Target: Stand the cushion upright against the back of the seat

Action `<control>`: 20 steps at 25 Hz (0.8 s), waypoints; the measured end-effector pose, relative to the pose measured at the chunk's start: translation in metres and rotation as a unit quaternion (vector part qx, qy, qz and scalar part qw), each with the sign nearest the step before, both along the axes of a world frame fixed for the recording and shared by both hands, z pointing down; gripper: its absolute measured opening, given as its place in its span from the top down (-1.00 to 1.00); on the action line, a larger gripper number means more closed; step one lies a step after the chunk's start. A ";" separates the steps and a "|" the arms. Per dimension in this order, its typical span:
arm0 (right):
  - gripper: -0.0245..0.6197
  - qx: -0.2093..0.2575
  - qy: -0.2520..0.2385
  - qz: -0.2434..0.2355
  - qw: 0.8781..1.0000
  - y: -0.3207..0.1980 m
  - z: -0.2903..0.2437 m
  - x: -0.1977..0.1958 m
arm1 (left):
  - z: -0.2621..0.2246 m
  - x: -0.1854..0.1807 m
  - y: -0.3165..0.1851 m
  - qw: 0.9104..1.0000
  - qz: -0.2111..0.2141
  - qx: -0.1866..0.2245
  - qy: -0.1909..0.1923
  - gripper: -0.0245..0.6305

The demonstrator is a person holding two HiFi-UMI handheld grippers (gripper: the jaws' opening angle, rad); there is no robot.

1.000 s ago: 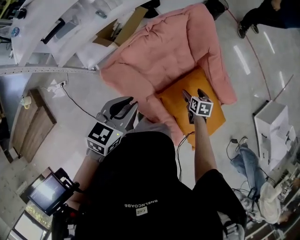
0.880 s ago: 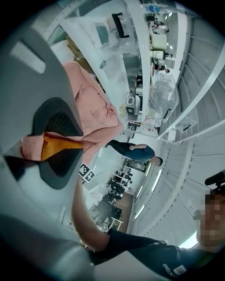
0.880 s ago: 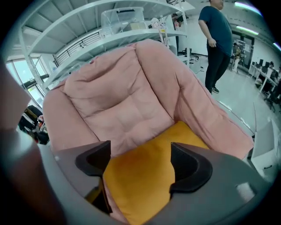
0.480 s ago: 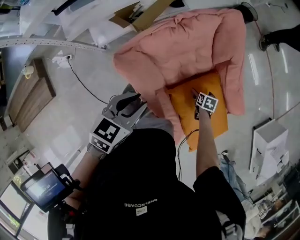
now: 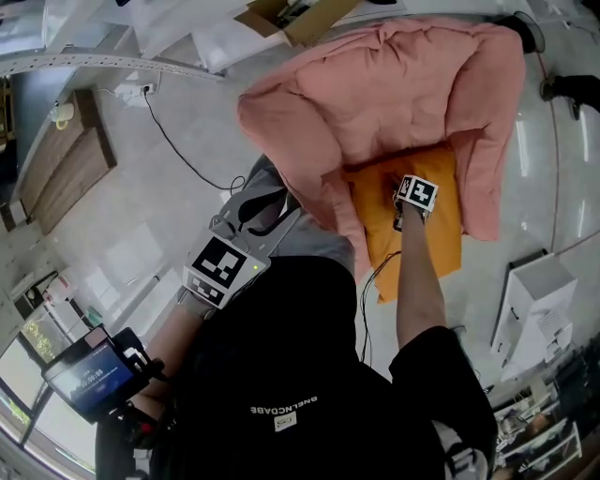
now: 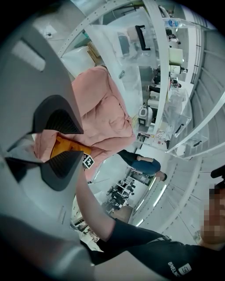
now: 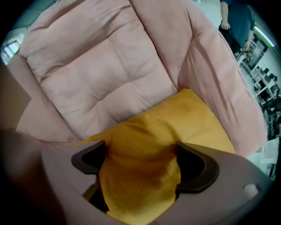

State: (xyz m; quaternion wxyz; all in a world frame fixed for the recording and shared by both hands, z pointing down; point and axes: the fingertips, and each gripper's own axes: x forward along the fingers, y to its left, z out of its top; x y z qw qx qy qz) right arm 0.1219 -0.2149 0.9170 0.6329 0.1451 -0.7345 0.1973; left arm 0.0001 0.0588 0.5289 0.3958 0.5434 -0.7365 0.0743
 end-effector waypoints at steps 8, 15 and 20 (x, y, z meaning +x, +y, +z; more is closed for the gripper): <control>-0.36 0.009 0.023 0.003 1.000 0.003 0.018 -0.003 | 0.014 -0.002 0.001 1.000 -0.008 -0.007 0.019 0.51; 0.16 0.005 0.027 0.006 1.000 0.005 0.009 -0.001 | 0.013 0.004 -0.003 1.000 0.006 -0.006 0.023 0.54; 0.37 0.013 -0.001 0.024 1.000 0.003 0.001 0.003 | 0.011 0.003 -0.007 1.000 0.010 0.001 0.017 0.59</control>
